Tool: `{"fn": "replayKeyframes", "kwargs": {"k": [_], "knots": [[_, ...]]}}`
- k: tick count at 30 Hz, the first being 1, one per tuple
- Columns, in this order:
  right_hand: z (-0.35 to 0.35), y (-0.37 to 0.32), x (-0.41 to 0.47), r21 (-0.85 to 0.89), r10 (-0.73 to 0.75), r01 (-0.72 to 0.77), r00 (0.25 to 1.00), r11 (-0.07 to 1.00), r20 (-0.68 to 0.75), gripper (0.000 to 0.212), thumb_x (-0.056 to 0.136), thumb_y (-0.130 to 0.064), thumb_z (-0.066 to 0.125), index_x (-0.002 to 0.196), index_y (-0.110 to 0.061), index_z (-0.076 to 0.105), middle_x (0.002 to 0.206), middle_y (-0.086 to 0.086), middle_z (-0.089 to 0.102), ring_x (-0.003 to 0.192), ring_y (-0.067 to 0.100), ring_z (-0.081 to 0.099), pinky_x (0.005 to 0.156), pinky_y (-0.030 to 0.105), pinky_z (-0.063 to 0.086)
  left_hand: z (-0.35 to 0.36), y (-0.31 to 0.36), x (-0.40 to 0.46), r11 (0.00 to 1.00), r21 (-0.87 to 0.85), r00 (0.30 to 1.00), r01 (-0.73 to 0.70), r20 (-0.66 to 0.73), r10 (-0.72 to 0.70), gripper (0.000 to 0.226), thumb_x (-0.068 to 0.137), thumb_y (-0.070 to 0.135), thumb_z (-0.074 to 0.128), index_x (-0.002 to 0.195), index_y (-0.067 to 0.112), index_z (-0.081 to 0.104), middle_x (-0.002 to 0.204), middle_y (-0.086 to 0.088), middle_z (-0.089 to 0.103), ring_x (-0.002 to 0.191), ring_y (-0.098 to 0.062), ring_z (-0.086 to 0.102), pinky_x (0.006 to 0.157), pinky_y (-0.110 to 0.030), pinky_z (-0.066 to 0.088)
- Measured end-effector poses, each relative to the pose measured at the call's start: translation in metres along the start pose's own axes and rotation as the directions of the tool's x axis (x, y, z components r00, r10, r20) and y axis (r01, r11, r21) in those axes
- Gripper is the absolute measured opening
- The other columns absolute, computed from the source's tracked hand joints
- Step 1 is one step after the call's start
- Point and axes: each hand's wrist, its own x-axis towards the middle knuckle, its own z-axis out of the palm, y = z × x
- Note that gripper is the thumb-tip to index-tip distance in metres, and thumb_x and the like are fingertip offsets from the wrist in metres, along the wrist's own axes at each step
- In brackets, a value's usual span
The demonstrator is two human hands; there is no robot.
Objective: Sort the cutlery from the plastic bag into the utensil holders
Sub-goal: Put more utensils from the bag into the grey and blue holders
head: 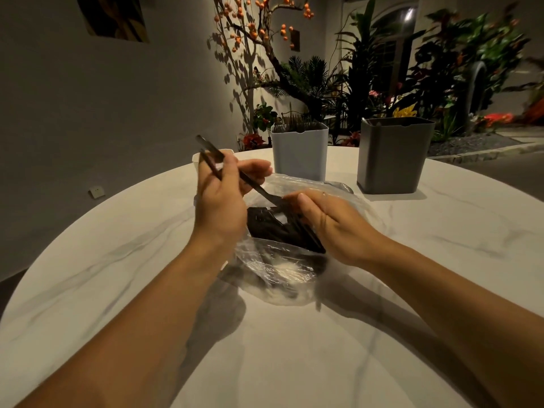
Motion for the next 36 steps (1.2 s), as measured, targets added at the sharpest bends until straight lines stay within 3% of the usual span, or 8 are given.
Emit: {"fn": "replayKeyframes", "kwargs": {"k": [10, 14, 18, 23, 25, 27, 30, 36], "knots": [[0.007, -0.013, 0.002, 0.298, 0.08, -0.11, 0.99, 0.948, 0.112, 0.043, 0.106, -0.042, 0.03, 0.12, -0.017, 0.062, 0.11, 0.004, 0.068, 0.102, 0.016, 0.066, 0.09, 0.023, 0.056, 0.002, 0.014, 0.003, 0.662, -0.667, 0.932, 0.342, 0.149, -0.332, 0.038, 0.11, 0.024, 0.033, 0.135, -0.003, 0.044, 0.101, -0.021, 0.072, 0.098, -0.03, 0.073, 0.091, -0.04, 0.058], [0.005, -0.018, 0.001, 0.31, 0.109, -0.158, 0.979, 0.937, 0.171, 0.039, 0.106, -0.04, 0.033, 0.109, -0.012, 0.059, 0.09, 0.006, 0.059, 0.074, 0.011, 0.056, 0.061, 0.015, 0.049, 0.003, 0.014, 0.002, 0.648, -0.679, 0.928, 0.345, 0.145, -0.343, 0.028, 0.11, 0.027, 0.034, 0.101, 0.006, 0.05, 0.097, -0.021, 0.071, 0.097, -0.031, 0.072, 0.094, -0.043, 0.057], [0.007, -0.016, 0.005, 0.141, 0.084, -0.099, 0.991, 0.985, 0.105, 0.034, 0.106, -0.034, 0.04, 0.103, -0.011, 0.064, 0.078, 0.005, 0.058, 0.064, 0.009, 0.052, 0.059, 0.028, 0.046, 0.012, 0.008, -0.006, 0.828, -0.45, 0.941, 0.335, 0.112, -0.32, 0.032, 0.109, 0.035, 0.035, 0.1, 0.008, 0.052, 0.097, -0.02, 0.071, 0.096, -0.031, 0.072, 0.089, -0.042, 0.059], [-0.001, -0.008, 0.01, 0.036, 0.174, -0.172, 0.981, 0.984, -0.084, 0.03, 0.106, -0.035, 0.04, 0.098, -0.02, 0.065, 0.084, 0.005, 0.067, 0.075, 0.018, 0.061, 0.062, 0.03, 0.049, 0.018, -0.003, -0.019, 0.948, 0.284, 0.99, 0.142, -0.065, -0.129, 0.022, 0.106, 0.034, 0.045, 0.11, 0.013, 0.041, 0.091, -0.004, 0.06, 0.074, -0.016, 0.067, 0.055, -0.015, 0.051], [-0.003, -0.005, 0.01, -0.055, 0.188, -0.194, 0.977, 0.979, -0.105, 0.029, 0.106, -0.035, 0.039, 0.095, -0.023, 0.063, 0.078, -0.004, 0.062, 0.072, 0.013, 0.057, 0.057, 0.022, 0.039, 0.014, -0.005, -0.025, 0.773, 0.592, 0.961, -0.23, 0.014, 0.275, 0.018, 0.102, 0.026, 0.05, 0.111, 0.012, 0.042, 0.087, 0.003, 0.052, 0.073, -0.014, 0.056, 0.056, -0.01, 0.044], [-0.005, -0.003, 0.009, -0.14, 0.149, -0.165, 0.982, 0.976, -0.113, 0.028, 0.106, -0.034, 0.041, 0.085, -0.029, 0.058, 0.075, -0.007, 0.059, 0.073, 0.013, 0.057, 0.058, 0.024, 0.036, 0.009, -0.007, -0.024, 0.432, 0.71, 0.794, -0.555, 0.298, 0.53, 0.022, 0.094, 0.019, 0.057, 0.113, 0.01, 0.05, 0.096, 0.0, 0.053, 0.085, -0.015, 0.051, 0.074, -0.014, 0.043], [-0.008, -0.005, 0.007, -0.117, 0.065, -0.069, 0.997, 0.991, -0.041, 0.025, 0.105, -0.029, 0.046, 0.084, -0.034, 0.06, 0.079, -0.01, 0.064, 0.075, 0.01, 0.06, 0.063, 0.023, 0.043, 0.003, -0.011, -0.016, 0.057, 0.668, 0.634, -0.742, 0.671, 0.383, 0.03, 0.098, 0.029, 0.047, 0.122, 0.014, 0.057, 0.119, -0.006, 0.059, 0.113, -0.023, 0.05, 0.111, -0.039, 0.034], [-0.017, -0.004, 0.009, 0.122, 0.021, -0.019, 1.0, 0.992, -0.015, 0.025, 0.096, -0.03, 0.057, 0.115, -0.024, 0.073, 0.1, -0.008, 0.075, 0.096, 0.009, 0.07, 0.09, 0.03, 0.057, -0.006, -0.005, -0.016, 0.207, 0.75, 0.776, -0.628, 0.623, 0.1, 0.037, 0.101, 0.055, 0.026, 0.11, 0.029, 0.05, 0.097, 0.008, 0.066, 0.085, -0.014, 0.06, 0.082, -0.035, 0.052]]}}
